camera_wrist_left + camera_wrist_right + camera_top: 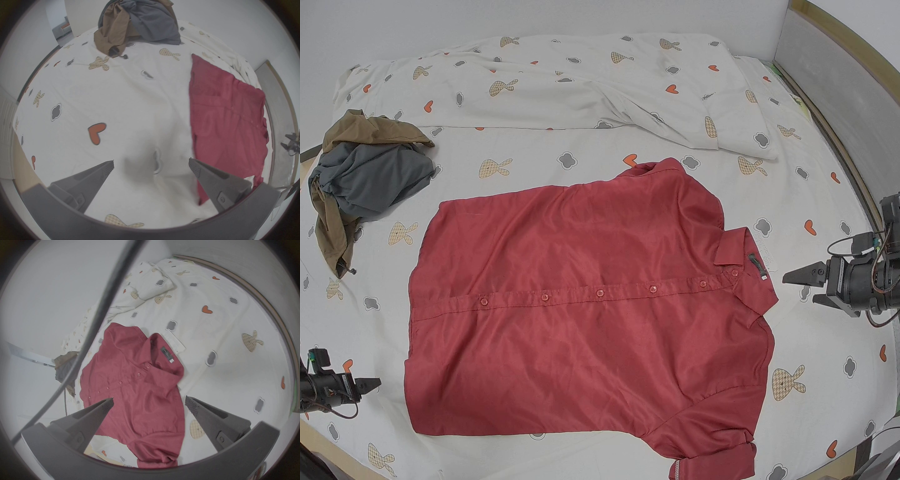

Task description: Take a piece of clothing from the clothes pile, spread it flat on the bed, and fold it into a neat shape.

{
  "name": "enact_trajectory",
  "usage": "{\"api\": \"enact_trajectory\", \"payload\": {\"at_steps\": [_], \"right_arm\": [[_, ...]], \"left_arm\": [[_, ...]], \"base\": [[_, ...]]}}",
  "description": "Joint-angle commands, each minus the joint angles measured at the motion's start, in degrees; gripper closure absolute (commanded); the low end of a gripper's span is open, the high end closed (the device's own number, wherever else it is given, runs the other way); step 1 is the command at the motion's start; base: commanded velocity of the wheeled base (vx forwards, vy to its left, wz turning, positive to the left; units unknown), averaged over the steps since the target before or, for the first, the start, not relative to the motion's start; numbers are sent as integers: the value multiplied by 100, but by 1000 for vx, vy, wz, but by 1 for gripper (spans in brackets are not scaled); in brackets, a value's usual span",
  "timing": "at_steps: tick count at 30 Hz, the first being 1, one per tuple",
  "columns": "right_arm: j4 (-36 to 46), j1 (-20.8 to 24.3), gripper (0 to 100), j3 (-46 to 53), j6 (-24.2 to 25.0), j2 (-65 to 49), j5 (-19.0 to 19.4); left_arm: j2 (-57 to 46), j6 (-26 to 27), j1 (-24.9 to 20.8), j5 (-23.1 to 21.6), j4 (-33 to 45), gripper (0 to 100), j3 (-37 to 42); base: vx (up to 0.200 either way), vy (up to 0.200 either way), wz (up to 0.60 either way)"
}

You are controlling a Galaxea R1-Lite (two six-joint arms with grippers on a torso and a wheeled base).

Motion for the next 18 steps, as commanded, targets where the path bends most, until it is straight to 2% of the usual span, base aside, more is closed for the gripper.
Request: {"api": "enact_trajectory", "payload": {"at_steps": [1,3,5,7,8,10,13,18], "right_arm": [[-991,-232,0,-228,-175,872,702],[-1369,-232,0,-403,-201,1171,913],[-1615,-214,0,-623,-201,1452,939],[-1756,-214,0,-852,-210,1681,939],[-1853,-188,0,-1203,-210,1988,957],[-1870,-161,0,-1695,-210,2384,957],[-1844,-126,0,-2302,-201,2858,957],[-1844,6,0,-2917,-201,3386,948]], "left_arm": [[-1446,-463,-717,-240,1429,0,-1102],[-1876,-937,-1183,-337,2361,0,-1849],[-2122,-1368,-1587,-363,3082,0,-2499],[-2219,-1693,-1886,-363,3477,0,-2965],[-2263,-2027,-2246,-363,3723,0,-3396],[-2289,-2396,-2633,-354,3732,0,-3703],[-2289,-2669,-3037,-354,3688,0,-3985],[-2412,-2836,-3152,-354,3556,0,-4099]], "base": [[0,0,0],[0,0,0],[0,0,0],[0,0,0],[0,0,0],[0,0,0],[0,0,0],[0,0,0]]}}
